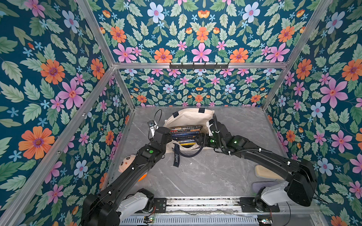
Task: Take out the books from the canvas bag
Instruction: Adjust the canvas bag at the center of the board.
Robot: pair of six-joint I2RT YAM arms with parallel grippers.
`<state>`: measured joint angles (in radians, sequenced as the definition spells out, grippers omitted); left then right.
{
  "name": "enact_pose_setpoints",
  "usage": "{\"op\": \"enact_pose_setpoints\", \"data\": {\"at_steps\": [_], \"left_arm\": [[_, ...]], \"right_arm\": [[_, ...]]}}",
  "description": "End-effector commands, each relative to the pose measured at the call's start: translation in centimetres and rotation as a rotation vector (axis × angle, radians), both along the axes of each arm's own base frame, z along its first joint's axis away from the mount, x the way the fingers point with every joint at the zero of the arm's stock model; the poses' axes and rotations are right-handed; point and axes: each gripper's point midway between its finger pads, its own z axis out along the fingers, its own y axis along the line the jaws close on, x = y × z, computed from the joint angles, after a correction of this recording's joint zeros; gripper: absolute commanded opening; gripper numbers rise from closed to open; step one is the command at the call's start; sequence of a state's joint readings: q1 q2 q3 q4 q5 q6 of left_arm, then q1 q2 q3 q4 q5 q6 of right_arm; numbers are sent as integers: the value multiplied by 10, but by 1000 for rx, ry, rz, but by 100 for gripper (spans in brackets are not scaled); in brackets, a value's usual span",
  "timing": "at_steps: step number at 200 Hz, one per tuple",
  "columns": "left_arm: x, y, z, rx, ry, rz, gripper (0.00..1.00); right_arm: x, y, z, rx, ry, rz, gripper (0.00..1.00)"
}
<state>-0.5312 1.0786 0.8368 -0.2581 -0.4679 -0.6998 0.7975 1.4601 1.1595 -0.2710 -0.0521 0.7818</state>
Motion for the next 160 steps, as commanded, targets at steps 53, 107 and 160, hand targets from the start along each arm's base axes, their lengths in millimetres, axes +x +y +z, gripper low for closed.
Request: {"op": "enact_pose_setpoints", "data": {"at_steps": [53, 107, 160], "left_arm": [[1, -14, -5, -55, -64, -38, 0], [-23, -36, -22, -51, -123, -139, 0], [-52, -52, -60, -83, -169, -240, 0]], "right_arm": [[-11, -13, -30, -26, 29, -17, 0], [-46, -58, -84, -111, 13, -154, 0], [-66, -78, -163, -145, 116, -256, 0]]}}
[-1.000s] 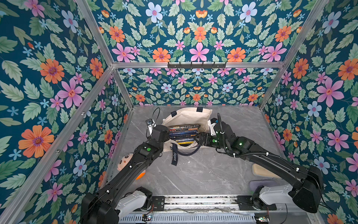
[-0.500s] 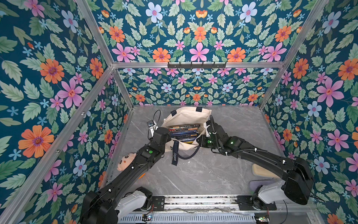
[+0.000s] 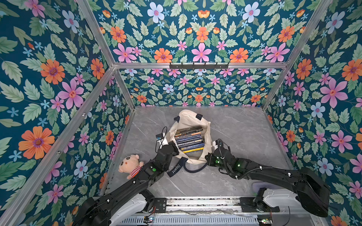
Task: Take out the books from the canvas bag
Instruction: Adjust the canvas bag at the center of the board.
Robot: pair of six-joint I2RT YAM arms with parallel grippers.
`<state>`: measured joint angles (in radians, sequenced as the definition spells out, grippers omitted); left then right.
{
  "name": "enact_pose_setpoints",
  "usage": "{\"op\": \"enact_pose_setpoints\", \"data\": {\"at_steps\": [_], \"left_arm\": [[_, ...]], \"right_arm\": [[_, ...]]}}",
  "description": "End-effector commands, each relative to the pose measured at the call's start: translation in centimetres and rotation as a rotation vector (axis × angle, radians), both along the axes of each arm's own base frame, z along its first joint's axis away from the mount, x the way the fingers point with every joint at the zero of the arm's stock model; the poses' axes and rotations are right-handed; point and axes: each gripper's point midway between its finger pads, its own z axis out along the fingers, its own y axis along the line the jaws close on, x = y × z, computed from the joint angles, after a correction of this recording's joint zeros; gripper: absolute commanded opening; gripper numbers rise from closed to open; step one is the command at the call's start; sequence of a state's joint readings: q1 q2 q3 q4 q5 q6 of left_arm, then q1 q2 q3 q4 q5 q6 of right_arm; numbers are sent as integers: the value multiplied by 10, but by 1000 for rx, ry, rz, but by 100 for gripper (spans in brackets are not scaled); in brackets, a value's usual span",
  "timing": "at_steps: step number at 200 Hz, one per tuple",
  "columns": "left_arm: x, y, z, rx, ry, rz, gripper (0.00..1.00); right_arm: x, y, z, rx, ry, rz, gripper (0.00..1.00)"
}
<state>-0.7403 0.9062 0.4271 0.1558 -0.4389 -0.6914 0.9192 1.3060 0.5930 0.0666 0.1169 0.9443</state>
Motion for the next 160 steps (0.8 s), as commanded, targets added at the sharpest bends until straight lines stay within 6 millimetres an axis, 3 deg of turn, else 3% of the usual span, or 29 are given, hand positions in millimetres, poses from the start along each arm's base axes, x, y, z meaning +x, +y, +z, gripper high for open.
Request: {"op": "enact_pose_setpoints", "data": {"at_steps": [1, 25, 59, 71, 87, 108, 120, 154, 160], "left_arm": [[-5, 1, -10, 21, -38, -1, 0], [-8, -1, -23, 48, -46, -17, 0], [1, -6, -27, 118, -83, -21, 0], [5, -7, -26, 138, -105, -14, 0], [11, -11, -20, 149, -143, -13, 0], [20, -21, -9, 157, -194, -26, 0], [24, -26, -3, 163, -221, -36, 0], [27, -34, 8, 178, -270, -67, 0], [25, -35, 9, 173, -285, -80, 0]], "right_arm": [[0, -31, -43, -102, 62, -144, 0], [12, -20, -55, -89, 53, -168, 0], [44, 7, -45, -94, -14, -175, 0], [58, 13, -41, -90, -30, -184, 0], [78, 16, -56, -88, -2, -202, 0], [109, 11, -67, -86, 18, -232, 0], [122, 10, -64, -103, 4, -229, 0], [116, 11, -38, -63, -48, -185, 0], [111, 12, -33, -52, -53, -177, 9]]}}
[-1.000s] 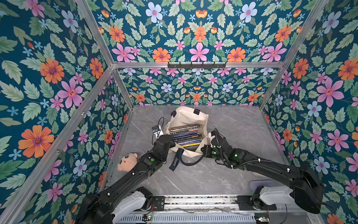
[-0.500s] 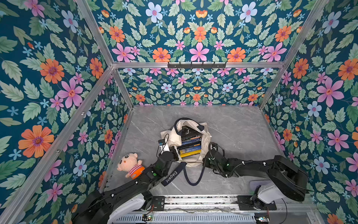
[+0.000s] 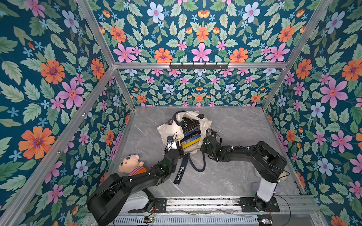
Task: Take out the books from the canvas bag
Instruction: Adjust the canvas bag at the center of the board, then pick up the book from the canvas bag.
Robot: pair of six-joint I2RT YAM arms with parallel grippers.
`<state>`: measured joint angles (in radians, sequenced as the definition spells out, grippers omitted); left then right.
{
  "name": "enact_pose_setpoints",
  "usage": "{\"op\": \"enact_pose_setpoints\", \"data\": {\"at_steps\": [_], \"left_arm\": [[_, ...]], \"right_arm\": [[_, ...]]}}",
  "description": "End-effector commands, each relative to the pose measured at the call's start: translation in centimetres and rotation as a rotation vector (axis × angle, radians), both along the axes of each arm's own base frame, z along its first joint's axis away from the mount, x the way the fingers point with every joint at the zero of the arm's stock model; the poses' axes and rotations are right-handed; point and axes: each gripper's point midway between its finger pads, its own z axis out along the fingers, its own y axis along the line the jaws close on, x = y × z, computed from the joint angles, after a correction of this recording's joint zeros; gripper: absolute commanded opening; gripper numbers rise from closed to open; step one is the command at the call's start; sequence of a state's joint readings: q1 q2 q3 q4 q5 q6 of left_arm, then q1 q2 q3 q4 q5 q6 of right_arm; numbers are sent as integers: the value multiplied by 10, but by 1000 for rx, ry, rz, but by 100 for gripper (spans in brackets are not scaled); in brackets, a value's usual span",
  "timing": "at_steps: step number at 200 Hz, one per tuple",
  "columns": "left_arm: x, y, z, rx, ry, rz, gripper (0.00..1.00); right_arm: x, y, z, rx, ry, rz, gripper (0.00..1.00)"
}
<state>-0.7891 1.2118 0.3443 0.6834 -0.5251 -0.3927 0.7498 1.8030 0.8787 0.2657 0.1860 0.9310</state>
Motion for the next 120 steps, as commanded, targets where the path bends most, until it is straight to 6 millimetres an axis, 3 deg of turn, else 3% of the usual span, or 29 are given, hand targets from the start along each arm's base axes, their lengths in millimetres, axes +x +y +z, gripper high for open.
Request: {"op": "enact_pose_setpoints", "data": {"at_steps": [1, 64, 96, 120], "left_arm": [[0, -7, 27, -33, -109, -42, 0], [-22, 8, 22, -131, -186, -72, 0], [-27, 9, 30, -163, -211, -89, 0], [-31, 8, 34, -180, -233, -113, 0]], "right_arm": [[-11, -4, 10, -6, -20, 35, 11], [-58, -20, 60, -25, -102, 73, 69], [-77, -18, 97, 23, -177, 98, 73], [-84, 0, 131, 120, -213, 137, 68]]}}
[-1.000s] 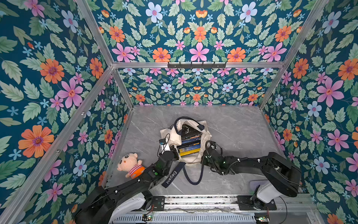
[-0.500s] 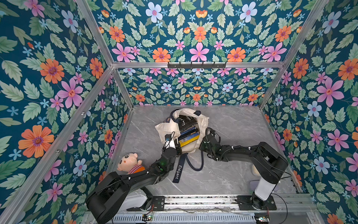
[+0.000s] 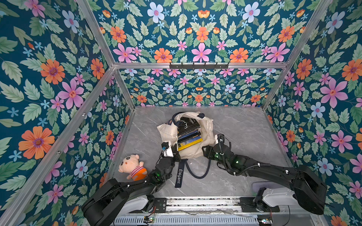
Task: Take out the books from the canvas bag
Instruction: Pick up the book from the canvas bag.
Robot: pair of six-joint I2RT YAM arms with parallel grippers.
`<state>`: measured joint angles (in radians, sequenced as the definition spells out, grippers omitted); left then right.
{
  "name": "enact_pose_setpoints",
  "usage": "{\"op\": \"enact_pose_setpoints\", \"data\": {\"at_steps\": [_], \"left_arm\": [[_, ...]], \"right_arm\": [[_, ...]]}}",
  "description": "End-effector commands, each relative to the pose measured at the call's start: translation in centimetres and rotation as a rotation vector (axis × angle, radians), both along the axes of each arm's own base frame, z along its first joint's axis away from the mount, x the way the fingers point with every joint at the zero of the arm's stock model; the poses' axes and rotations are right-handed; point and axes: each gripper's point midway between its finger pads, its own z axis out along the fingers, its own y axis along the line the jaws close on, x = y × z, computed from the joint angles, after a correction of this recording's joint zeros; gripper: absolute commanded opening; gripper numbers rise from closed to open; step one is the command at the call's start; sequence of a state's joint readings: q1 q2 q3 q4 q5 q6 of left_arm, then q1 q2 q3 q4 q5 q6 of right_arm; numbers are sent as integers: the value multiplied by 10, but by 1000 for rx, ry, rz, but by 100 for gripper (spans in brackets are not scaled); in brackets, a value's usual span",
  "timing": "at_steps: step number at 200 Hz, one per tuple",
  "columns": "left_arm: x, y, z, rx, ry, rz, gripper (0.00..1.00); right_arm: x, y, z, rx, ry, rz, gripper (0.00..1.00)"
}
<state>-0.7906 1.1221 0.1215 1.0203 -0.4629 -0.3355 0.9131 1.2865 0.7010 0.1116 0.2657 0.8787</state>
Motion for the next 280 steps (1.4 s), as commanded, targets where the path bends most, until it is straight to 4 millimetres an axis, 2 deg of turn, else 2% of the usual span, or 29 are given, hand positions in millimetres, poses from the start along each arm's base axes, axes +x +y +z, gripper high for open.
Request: {"op": "enact_pose_setpoints", "data": {"at_steps": [1, 30, 44, 60, 71, 98, 103, 105, 107, 143, 163, 193, 234, 280], "left_arm": [[-3, -6, 26, -83, -84, -44, 0], [-7, -12, 29, -93, -95, -86, 0], [-8, -14, 29, -96, -99, -103, 0], [-8, -15, 28, -99, -97, -106, 0], [-8, -17, 27, -100, -94, -115, 0], [-10, -21, 26, -104, -95, -140, 0], [-11, -21, 27, -104, -99, -143, 0], [-11, -20, 28, -103, -101, -142, 0], [-11, -20, 28, -103, -103, -141, 0], [-13, -14, 32, -107, -115, -125, 0], [-14, -16, 32, -107, -115, -134, 0], [-14, -19, 30, -102, -110, -149, 0], [-13, -24, 28, -104, -102, -167, 0], [-14, -24, 28, -107, -102, -171, 0]], "right_arm": [[-2, 9, 25, 58, -27, 12, 68], [4, 46, 49, 160, -36, 83, 61], [10, 64, 48, 175, -22, 103, 58], [19, 82, 51, 208, -16, 116, 48], [26, 93, 48, 219, 2, 111, 44], [42, 114, 41, 207, 20, 106, 42], [45, 115, 46, 214, 15, 102, 41], [47, 118, 34, 195, 34, 100, 41], [49, 119, 29, 191, 45, 97, 41], [76, 121, 3, 273, 141, 52, 41], [91, 117, -2, 307, 142, 25, 41], [102, 112, 7, 306, 87, 1, 42], [102, 102, 30, 337, 4, -38, 45], [107, 113, 17, 369, 77, -58, 46]]}}
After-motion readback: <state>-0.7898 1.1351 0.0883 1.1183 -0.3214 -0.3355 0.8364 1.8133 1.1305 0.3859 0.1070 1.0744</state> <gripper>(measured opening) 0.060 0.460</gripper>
